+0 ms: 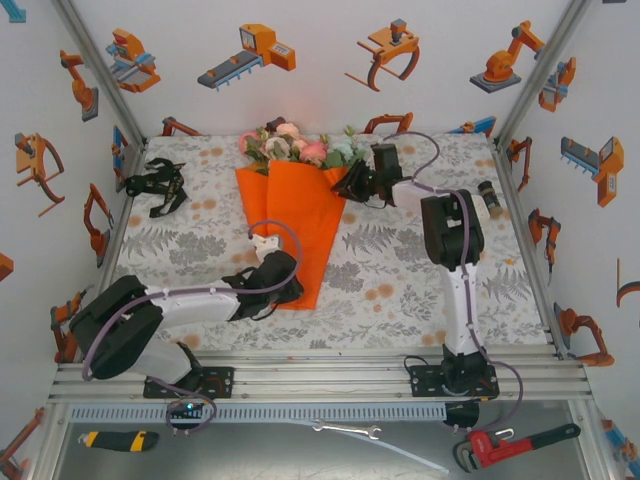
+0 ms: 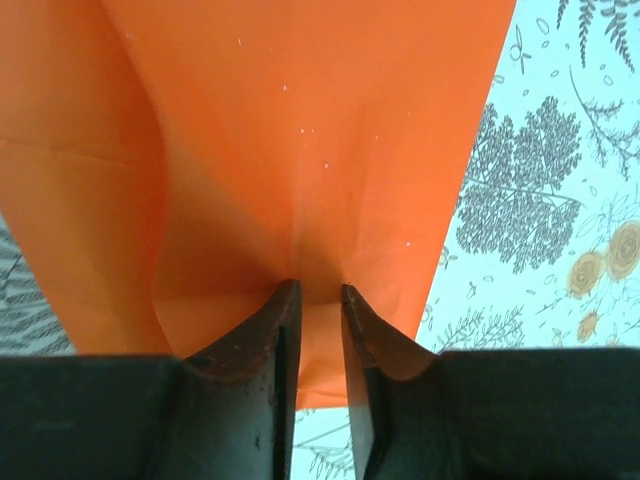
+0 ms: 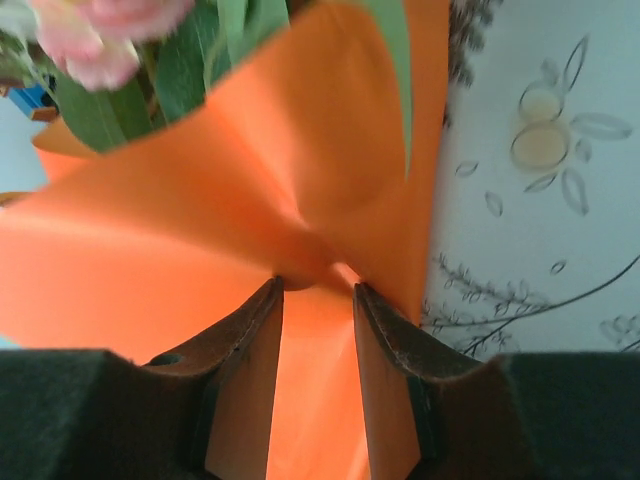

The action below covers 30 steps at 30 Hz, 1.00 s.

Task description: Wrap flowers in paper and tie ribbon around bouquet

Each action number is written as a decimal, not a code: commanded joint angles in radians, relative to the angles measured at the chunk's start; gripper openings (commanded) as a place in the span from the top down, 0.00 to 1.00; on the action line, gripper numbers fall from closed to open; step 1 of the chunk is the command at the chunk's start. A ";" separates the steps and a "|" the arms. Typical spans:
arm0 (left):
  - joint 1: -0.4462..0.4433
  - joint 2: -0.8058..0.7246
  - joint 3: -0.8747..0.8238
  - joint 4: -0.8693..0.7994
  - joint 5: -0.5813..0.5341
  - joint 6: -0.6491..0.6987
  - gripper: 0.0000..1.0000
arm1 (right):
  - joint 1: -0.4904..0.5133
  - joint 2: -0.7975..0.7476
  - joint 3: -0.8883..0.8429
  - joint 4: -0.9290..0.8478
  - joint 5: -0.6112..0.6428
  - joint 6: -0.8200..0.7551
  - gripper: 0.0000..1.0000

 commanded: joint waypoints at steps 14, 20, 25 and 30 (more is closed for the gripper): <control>0.393 -0.058 0.301 -0.230 0.140 0.151 0.63 | 0.119 -0.584 -0.516 0.099 0.052 -0.038 0.61; 0.556 0.165 0.483 -0.186 0.243 0.209 0.63 | 0.219 -0.647 -0.594 0.076 0.090 -0.068 0.61; 0.634 0.330 0.589 -0.163 0.287 0.242 0.63 | 0.288 -0.638 -0.595 0.057 0.086 -0.076 0.61; 0.706 0.438 0.602 -0.147 0.311 0.218 0.65 | 0.392 -0.575 -0.593 0.082 0.084 -0.073 0.60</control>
